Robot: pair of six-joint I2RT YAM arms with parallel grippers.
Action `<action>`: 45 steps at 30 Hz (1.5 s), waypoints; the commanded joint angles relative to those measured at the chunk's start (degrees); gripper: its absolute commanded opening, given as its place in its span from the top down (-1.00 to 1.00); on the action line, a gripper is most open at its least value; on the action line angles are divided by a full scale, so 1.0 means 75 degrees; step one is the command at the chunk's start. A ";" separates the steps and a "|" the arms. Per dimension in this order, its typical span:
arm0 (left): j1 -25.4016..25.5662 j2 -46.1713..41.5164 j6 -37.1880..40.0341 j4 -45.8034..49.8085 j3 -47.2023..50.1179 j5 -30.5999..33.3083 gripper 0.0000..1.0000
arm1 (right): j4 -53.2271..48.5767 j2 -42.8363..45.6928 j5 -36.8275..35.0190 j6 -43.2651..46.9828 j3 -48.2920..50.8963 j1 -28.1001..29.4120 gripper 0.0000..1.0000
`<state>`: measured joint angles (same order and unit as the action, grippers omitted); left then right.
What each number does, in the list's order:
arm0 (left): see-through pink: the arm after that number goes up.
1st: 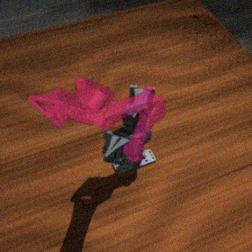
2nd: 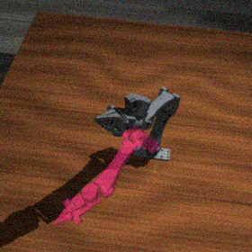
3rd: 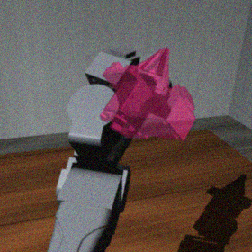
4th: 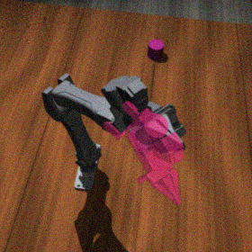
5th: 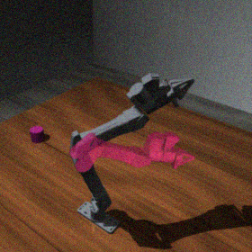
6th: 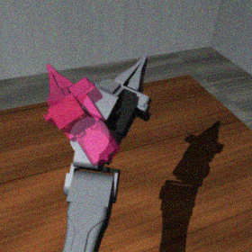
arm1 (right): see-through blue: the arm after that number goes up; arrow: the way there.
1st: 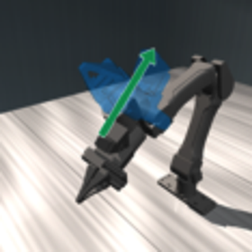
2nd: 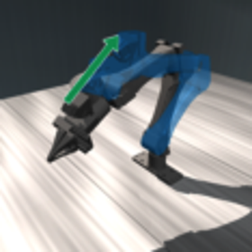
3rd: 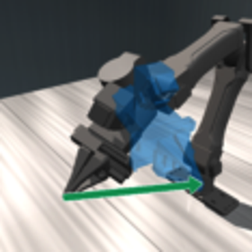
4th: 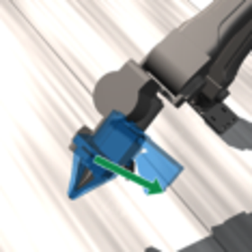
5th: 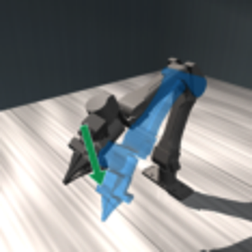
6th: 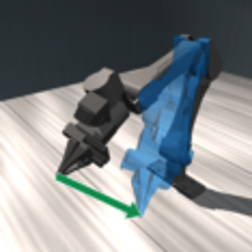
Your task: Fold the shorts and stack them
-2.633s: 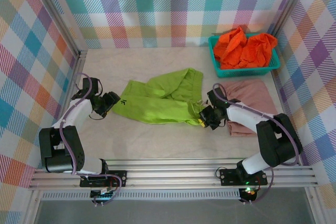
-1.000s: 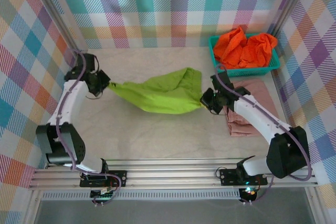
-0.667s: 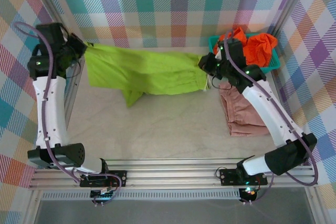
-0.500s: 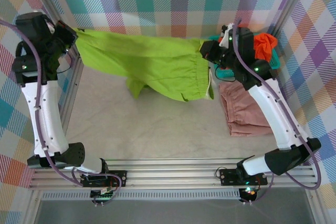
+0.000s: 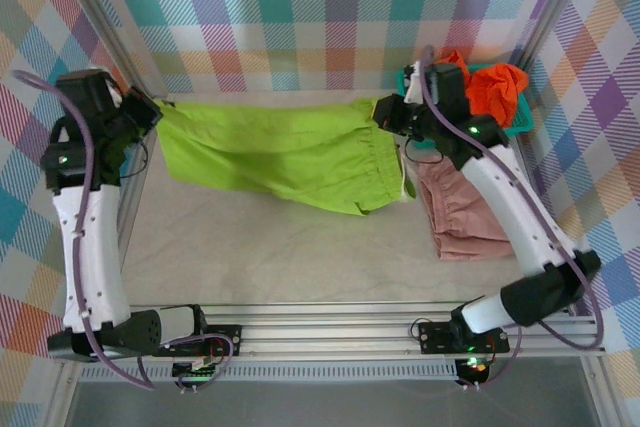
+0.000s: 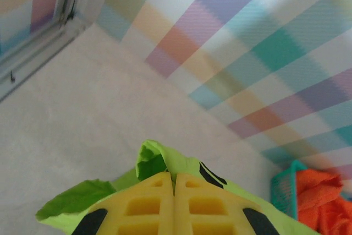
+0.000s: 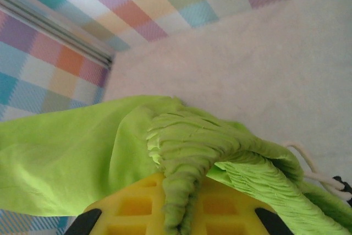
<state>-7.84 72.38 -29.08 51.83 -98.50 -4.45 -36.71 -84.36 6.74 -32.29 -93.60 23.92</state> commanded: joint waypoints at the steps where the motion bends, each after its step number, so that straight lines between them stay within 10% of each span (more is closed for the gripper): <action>1: -0.0078 0.0483 0.0005 -0.0572 0.0995 -0.0324 1.00 | 0.0078 -0.0905 0.0422 0.0133 -0.0188 -0.0049 1.00; 7: -0.0022 0.1939 -0.0118 -0.1126 0.1131 -0.0254 1.00 | 0.0274 -0.3134 0.1104 -0.0135 -0.2160 -0.0025 1.00; 15: -0.0041 0.4667 -0.0304 -0.0747 -0.2661 -0.0166 1.00 | -0.0655 -0.7339 0.1920 -0.0394 -0.9228 -0.0097 1.00; 21: -0.0166 0.5625 -0.0373 -0.0027 -0.6951 -0.0045 1.00 | 0.2365 -0.6649 0.2565 -0.1614 -0.8595 -0.0651 1.00; 25: -0.0332 0.4843 -0.0411 -0.0603 -0.7643 0.0094 1.00 | 0.2814 -0.5979 0.2972 -0.1422 -0.8623 -0.1062 1.00; 29: -0.0315 0.3357 0.0064 -0.1252 -0.6025 -0.0065 1.00 | 0.2760 -0.5300 0.3716 -0.0876 -0.7758 -0.1471 1.00; 36: -0.0181 -0.0281 0.0617 -0.3979 0.0885 0.0129 1.00 | 0.2962 -0.4006 0.4651 0.0331 -0.3887 -0.1549 1.00; 45: -0.0126 -0.3014 0.0356 -0.3600 0.5223 0.0590 1.00 | 0.3443 -0.0862 0.3930 0.1208 0.1847 -0.0955 1.00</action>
<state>-9.04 56.07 -26.11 26.41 -62.06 -2.35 -12.67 -100.79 37.17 -27.40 -84.86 14.55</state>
